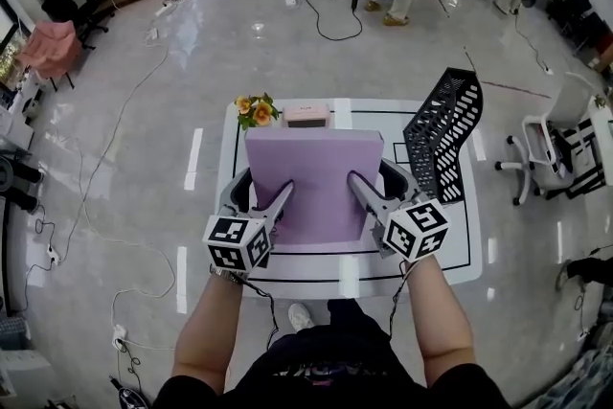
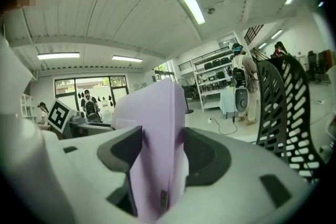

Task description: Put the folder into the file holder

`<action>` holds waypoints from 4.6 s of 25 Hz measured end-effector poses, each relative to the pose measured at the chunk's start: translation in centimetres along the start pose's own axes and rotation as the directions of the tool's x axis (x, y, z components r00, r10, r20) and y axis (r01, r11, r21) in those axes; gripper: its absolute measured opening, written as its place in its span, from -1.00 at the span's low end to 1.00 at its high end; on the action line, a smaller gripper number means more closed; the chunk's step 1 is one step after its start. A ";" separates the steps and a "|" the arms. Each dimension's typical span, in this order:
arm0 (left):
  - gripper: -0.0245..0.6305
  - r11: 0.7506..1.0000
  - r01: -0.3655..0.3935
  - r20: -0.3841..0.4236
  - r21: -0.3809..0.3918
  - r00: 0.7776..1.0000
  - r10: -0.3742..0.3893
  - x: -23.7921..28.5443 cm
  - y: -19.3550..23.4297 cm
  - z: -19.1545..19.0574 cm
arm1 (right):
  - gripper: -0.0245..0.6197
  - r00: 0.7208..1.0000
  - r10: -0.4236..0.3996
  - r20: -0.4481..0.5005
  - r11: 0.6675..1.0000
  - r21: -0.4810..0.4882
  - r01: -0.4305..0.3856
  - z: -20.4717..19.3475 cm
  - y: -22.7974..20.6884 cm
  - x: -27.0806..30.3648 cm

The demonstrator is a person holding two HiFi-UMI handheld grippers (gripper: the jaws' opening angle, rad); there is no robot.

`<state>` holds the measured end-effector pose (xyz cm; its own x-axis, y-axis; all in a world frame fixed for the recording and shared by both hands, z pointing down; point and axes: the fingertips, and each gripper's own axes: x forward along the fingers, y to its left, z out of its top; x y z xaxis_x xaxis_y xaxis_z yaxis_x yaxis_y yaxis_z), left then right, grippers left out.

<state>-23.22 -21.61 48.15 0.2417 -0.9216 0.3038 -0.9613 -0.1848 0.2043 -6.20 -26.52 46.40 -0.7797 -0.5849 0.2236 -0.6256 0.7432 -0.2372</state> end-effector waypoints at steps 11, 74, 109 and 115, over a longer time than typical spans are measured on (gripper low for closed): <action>0.19 0.999 0.022 0.038 0.042 0.999 -0.023 -5.5 -1.3 -0.6 | -0.18 0.999 -0.009 0.049 0.997 -0.078 0.012 -0.3 5.3 -4.7; 0.14 0.965 -0.261 0.119 0.028 0.959 0.256 -10.3 -3.3 -2.2 | -0.30 0.762 0.617 -0.196 0.680 -0.355 -0.642 -1.3 12.0 -2.8; -0.92 0.946 0.278 0.094 0.164 0.951 -0.296 -8.6 -13.1 1.1 | -0.38 0.944 -0.260 0.204 0.952 -0.109 0.286 5.6 3.6 -16.2; -0.92 0.909 0.375 0.081 0.183 0.915 -0.394 -9.2 -16.1 1.0 | -0.38 0.891 -0.374 0.257 0.912 -0.072 0.404 6.9 3.7 -21.2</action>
<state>-10.11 -10.50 41.12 0.5896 -0.7984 0.1220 -0.8070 -0.5761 0.1295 7.85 -13.57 34.25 -0.4678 -0.8827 0.0446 -0.8833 0.4652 -0.0579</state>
